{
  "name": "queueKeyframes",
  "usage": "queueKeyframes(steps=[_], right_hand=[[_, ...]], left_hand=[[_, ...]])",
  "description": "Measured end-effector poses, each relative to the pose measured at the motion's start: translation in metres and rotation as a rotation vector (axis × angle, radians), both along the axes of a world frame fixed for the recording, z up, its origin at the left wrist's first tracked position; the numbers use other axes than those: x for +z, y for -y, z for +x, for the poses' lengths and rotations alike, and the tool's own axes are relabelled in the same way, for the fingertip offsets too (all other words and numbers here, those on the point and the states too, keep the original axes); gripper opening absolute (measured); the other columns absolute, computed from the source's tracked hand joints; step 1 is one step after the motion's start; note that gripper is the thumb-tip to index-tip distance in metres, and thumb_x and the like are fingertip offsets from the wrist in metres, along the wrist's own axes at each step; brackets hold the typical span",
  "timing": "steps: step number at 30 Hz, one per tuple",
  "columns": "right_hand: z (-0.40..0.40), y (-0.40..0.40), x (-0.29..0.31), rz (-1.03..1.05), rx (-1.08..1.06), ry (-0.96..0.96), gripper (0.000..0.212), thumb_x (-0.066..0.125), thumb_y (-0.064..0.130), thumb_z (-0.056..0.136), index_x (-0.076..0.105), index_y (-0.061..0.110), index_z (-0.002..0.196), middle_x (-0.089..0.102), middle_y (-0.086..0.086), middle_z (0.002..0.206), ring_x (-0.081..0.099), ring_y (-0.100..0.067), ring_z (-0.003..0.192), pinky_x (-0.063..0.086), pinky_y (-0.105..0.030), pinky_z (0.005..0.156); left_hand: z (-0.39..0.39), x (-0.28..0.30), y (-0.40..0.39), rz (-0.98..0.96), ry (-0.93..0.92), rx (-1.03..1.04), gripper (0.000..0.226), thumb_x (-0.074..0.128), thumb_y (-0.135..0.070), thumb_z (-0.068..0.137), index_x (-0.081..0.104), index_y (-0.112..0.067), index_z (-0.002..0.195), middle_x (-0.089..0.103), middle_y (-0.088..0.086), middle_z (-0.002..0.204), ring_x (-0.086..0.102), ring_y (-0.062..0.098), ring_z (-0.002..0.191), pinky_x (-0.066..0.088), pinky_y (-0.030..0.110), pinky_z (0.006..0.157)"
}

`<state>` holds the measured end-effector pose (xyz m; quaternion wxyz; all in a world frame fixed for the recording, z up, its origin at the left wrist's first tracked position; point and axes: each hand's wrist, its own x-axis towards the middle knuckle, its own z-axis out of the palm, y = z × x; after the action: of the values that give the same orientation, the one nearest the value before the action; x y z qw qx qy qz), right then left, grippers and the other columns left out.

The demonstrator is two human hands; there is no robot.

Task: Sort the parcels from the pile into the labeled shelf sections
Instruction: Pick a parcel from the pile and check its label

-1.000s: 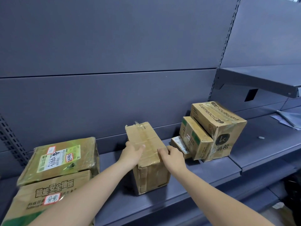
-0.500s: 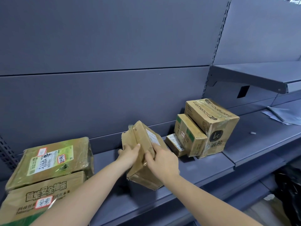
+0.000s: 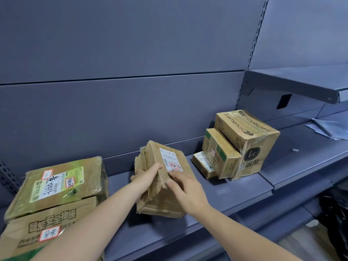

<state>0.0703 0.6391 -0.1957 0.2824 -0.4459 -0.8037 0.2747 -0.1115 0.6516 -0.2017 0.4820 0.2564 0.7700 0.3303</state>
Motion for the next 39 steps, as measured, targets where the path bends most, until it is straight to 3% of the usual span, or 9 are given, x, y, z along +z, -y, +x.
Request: queueKeyframes(steps=[4, 7, 11, 15, 20, 23, 29, 34, 39], right_hand=[[0.013, -0.017, -0.015, -0.085, -0.278, 0.007, 0.034, 0.044, 0.056, 0.09, 0.061, 0.028, 0.101, 0.062, 0.013, 0.106, 0.055, -0.016, 0.105, 0.05, -0.037, 0.08], [0.022, -0.026, -0.025, -0.301, -0.353, 0.079, 0.053, 0.042, 0.064, 0.086, 0.055, 0.026, 0.12, 0.055, 0.006, 0.125, 0.049, -0.021, 0.114, 0.045, -0.039, 0.092], [0.02, -0.023, -0.022, -0.532, -0.305, -0.091, 0.052, 0.042, 0.053, 0.097, 0.04, 0.021, 0.138, 0.054, -0.004, 0.131, 0.048, -0.018, 0.102, 0.04, -0.032, 0.086], [0.016, -0.02, -0.022, -0.469, -0.36, -0.057, 0.049, 0.047, 0.052, 0.093, 0.044, 0.02, 0.13, 0.06, -0.001, 0.121, 0.056, -0.02, 0.103, 0.048, -0.035, 0.086], [0.015, -0.013, -0.014, -0.316, -0.399, 0.022, 0.034, 0.055, 0.049, 0.088, 0.042, 0.026, 0.109, 0.065, 0.006, 0.105, 0.061, -0.017, 0.095, 0.047, -0.031, 0.07], [0.019, -0.007, -0.013, -0.246, -0.412, 0.046, 0.031, 0.056, 0.048, 0.088, 0.042, 0.027, 0.105, 0.064, 0.008, 0.098, 0.061, -0.016, 0.089, 0.048, -0.031, 0.068], [0.016, 0.008, -0.018, -0.222, -0.412, 0.047, 0.033, 0.057, 0.049, 0.085, 0.041, 0.026, 0.102, 0.064, 0.005, 0.096, 0.062, -0.021, 0.089, 0.051, -0.035, 0.072], [0.015, 0.017, -0.016, -0.249, -0.432, 0.002, 0.034, 0.057, 0.043, 0.079, 0.041, 0.025, 0.102, 0.065, 0.006, 0.1, 0.061, -0.024, 0.095, 0.051, -0.036, 0.075], [0.013, 0.018, -0.016, -0.201, -0.409, 0.076, 0.034, 0.054, 0.045, 0.081, 0.044, 0.022, 0.102, 0.065, 0.003, 0.093, 0.061, -0.024, 0.086, 0.044, -0.032, 0.064]], left_hand=[[0.006, 0.009, 0.007, -0.009, -0.026, 0.016, 0.114, 0.057, -0.084, 0.042, 0.037, -0.031, 0.14, 0.05, 0.007, 0.131, 0.055, 0.032, 0.11, 0.047, 0.048, 0.096], [0.009, 0.012, 0.008, 0.004, -0.04, 0.013, 0.117, 0.056, -0.083, 0.043, 0.034, -0.028, 0.143, 0.046, 0.007, 0.134, 0.053, 0.032, 0.112, 0.046, 0.048, 0.098], [0.007, 0.01, 0.006, 0.011, -0.032, 0.015, 0.116, 0.057, -0.082, 0.043, 0.035, -0.028, 0.143, 0.046, 0.007, 0.135, 0.054, 0.032, 0.112, 0.047, 0.047, 0.098], [-0.003, 0.007, 0.007, 0.008, 0.076, -0.033, 0.104, 0.063, -0.081, 0.047, 0.045, -0.029, 0.136, 0.06, 0.006, 0.122, 0.06, 0.03, 0.106, 0.049, 0.044, 0.093], [-0.002, 0.005, 0.012, 0.091, 0.122, -0.2, 0.045, 0.056, -0.055, 0.087, 0.064, -0.026, 0.121, 0.072, 0.001, 0.107, 0.067, 0.021, 0.099, 0.051, 0.032, 0.083], [-0.005, -0.003, 0.01, 0.097, -0.021, -0.263, 0.044, 0.057, -0.049, 0.09, 0.06, -0.023, 0.126, 0.069, -0.002, 0.112, 0.065, 0.018, 0.101, 0.05, 0.032, 0.092], [-0.005, -0.006, 0.012, 0.072, -0.182, -0.372, 0.039, 0.049, -0.041, 0.098, 0.058, -0.022, 0.13, 0.066, -0.004, 0.117, 0.063, 0.016, 0.101, 0.048, 0.03, 0.089], [-0.001, 0.0, 0.008, 0.078, -0.309, -0.43, 0.025, 0.05, -0.038, 0.098, 0.053, -0.02, 0.114, 0.06, -0.002, 0.111, 0.058, 0.018, 0.101, 0.042, 0.028, 0.083], [-0.004, 0.002, -0.003, 0.061, -0.514, -0.448, 0.042, 0.055, -0.043, 0.094, 0.05, -0.015, 0.125, 0.058, -0.001, 0.121, 0.055, 0.024, 0.115, 0.041, 0.029, 0.083]])
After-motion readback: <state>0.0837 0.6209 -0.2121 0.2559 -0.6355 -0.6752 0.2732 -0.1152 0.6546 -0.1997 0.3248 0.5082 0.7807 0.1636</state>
